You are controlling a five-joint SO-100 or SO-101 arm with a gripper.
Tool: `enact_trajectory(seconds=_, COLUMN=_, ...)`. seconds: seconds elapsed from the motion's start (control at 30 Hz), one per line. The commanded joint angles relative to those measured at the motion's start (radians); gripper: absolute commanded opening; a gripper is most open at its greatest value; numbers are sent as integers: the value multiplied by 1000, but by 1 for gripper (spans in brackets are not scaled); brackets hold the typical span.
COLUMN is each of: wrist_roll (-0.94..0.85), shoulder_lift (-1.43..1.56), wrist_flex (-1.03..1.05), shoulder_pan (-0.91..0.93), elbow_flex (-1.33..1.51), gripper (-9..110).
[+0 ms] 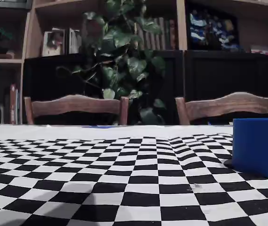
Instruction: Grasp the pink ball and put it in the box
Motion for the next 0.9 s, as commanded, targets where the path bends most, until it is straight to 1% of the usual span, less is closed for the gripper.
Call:
enact_trajectory(seconds=0.0, wrist_roll=-158, shoulder_lift=8, wrist_flex=0, shoulder_pan=15, elbow_flex=8, gripper=14)
enact_trajectory(seconds=0.37, wrist_roll=-888, shoulder_lift=-49, wrist_flex=3, shoulder_pan=25, elbow_flex=8, gripper=15)
enact_trajectory(seconds=0.4, wrist_roll=-911, shoulder_lift=-51, wrist_flex=-5, shoulder_pan=31, elbow_flex=8, gripper=21)
enact_trajectory(seconds=0.57, wrist_roll=-1108, shoulder_lift=-51, wrist_flex=-11, shoulder_pan=35, elbow_flex=8, gripper=22)
enact_trajectory(seconds=0.67, wrist_roll=-1189, shoulder_lift=-52, wrist_flex=-15, shoulder_pan=43, elbow_flex=8, gripper=22)
enact_trajectory(seconds=0.8, wrist_roll=-1259, shoulder_lift=-54, wrist_flex=-31, shoulder_pan=52, elbow_flex=8, gripper=25)
enact_trajectory(seconds=0.87, wrist_roll=-1266, shoulder_lift=-54, wrist_flex=-35, shoulder_pan=54, elbow_flex=8, gripper=27)
